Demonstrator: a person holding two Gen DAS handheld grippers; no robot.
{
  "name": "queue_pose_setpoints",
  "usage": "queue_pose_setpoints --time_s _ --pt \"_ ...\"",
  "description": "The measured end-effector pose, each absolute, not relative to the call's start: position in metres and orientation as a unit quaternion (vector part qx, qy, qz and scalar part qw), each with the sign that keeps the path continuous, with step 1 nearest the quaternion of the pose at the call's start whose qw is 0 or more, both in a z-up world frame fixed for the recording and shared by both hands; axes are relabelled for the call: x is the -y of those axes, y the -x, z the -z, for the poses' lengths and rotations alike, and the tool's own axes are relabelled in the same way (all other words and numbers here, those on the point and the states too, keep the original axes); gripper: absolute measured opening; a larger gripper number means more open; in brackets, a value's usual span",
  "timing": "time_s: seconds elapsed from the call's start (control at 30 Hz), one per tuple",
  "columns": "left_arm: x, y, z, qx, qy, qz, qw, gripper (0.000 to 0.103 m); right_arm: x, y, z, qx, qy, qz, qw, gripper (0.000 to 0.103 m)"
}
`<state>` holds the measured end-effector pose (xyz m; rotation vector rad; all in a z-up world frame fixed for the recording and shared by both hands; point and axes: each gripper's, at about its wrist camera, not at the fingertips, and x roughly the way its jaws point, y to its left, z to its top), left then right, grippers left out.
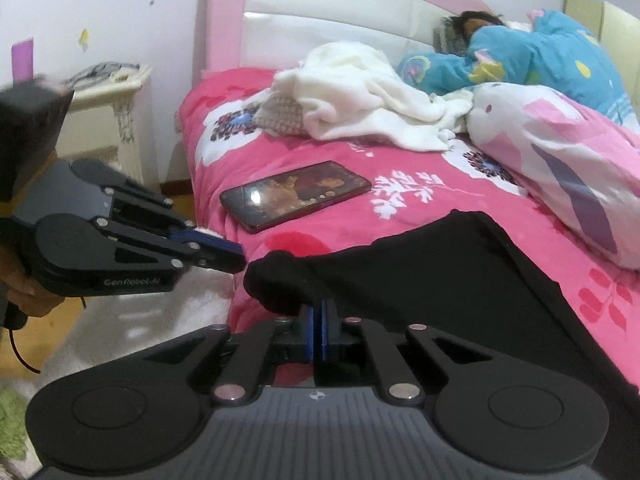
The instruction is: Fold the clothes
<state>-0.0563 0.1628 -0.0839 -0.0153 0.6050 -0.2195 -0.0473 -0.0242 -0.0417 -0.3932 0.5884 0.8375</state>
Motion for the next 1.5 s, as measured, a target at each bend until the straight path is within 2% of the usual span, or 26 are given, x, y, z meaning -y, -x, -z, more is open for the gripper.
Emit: queue_pose_setpoints --time_s 0.3,0.37,0.7,0.8,0.83,0.87,1.03,1.27,1.43,1.5 --pt "-0.164 0.072 0.065 -0.271 0.101 0.213 0.934 0.001 0.025 0.046 0.043 -0.285 0.174 -0.399 0.854 0.003" --pt "-0.158 0.065 0.070 -0.285 0.103 0.213 0.929 0.008 0.025 0.047 0.043 -0.285 0.174 -0.400 0.854 0.004" --pt "-0.156 0.049 0.083 -0.295 0.137 0.226 0.918 0.019 0.025 0.048 0.044 -0.286 0.173 -0.398 0.855 0.004" --pt "-0.157 0.048 0.084 -0.286 0.144 0.235 0.918 0.014 0.024 0.048 0.044 -0.286 0.172 -0.399 0.854 0.004" --pt "-0.156 0.048 0.084 -0.286 0.141 0.235 0.918 0.003 0.024 0.048 0.044 -0.286 0.172 -0.399 0.854 0.004" --pt "-0.155 0.048 0.084 -0.286 0.137 0.232 0.920 0.000 0.025 0.048 0.044 -0.286 0.172 -0.399 0.854 0.004" --pt "-0.161 0.053 0.084 -0.282 0.120 0.213 0.928 0.000 0.023 0.052 0.045 -0.285 0.177 -0.409 0.849 0.004" --pt "-0.171 0.044 0.106 -0.347 0.104 0.155 0.919 0.000 0.003 0.068 0.078 -0.281 0.253 -0.406 0.832 0.005" --pt "-0.189 0.050 0.101 -0.350 0.151 0.160 0.911 0.000 0.001 0.075 0.083 -0.279 0.259 -0.408 0.830 0.018" --pt "-0.194 0.054 0.098 -0.350 0.174 0.174 0.904 0.001 0.005 0.075 0.078 -0.282 0.244 -0.413 0.831 0.018"
